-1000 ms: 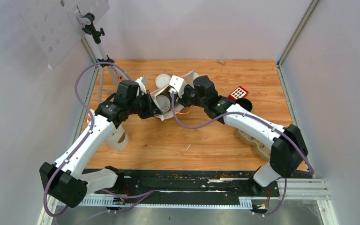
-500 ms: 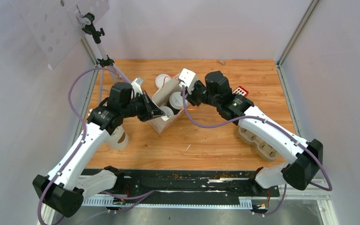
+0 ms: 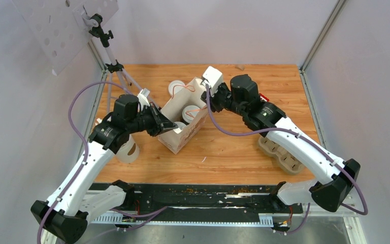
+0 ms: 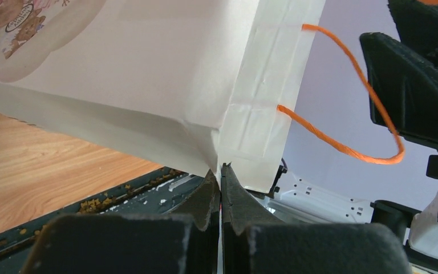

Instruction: Pack the takeout coffee

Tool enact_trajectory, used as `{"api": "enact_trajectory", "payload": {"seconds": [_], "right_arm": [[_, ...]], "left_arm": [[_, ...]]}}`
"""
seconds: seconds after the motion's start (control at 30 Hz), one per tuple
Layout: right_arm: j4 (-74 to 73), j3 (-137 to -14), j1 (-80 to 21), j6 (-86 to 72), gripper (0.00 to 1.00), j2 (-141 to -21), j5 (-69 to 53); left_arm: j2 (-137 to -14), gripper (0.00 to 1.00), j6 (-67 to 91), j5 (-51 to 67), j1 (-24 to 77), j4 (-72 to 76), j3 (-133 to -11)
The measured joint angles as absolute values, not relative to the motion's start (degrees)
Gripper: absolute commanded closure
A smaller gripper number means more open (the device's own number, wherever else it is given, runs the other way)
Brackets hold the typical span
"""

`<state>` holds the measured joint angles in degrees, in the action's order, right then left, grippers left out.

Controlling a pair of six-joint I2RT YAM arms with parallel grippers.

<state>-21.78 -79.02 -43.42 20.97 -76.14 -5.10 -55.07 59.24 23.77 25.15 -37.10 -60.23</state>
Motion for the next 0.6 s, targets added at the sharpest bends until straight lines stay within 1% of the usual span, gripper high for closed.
{"api": "enact_trajectory", "payload": {"seconds": [0.1,0.2,0.37,0.47,0.57,0.6], "right_arm": [[-22.1,-79.2,-43.4,19.9,0.59,-75.7,-3.2],[-22.2,-79.2,-43.4,19.3,0.57,-75.6,-1.2],[-22.3,-78.5,-43.4,18.6,0.51,-74.5,0.6],[-22.0,-77.0,-43.4,18.0,0.49,-72.1,0.6],[-22.0,-76.2,-43.4,16.7,0.43,-69.9,1.0],[-22.0,-76.1,-43.4,16.1,0.41,-69.5,1.2]], "left_arm": [[-54.7,0.93,59.6,23.4,25.1,-37.6,-59.9],[-54.3,0.83,59.7,22.7,25.1,-38.7,-59.7],[-54.1,0.70,59.5,21.1,25.1,-39.6,-59.7],[-54.2,0.58,58.6,20.1,25.1,-41.5,-60.4],[-54.2,0.49,57.7,19.0,25.1,-43.2,-62.0],[-54.2,0.42,57.4,18.9,25.1,-43.7,-62.5]]}}
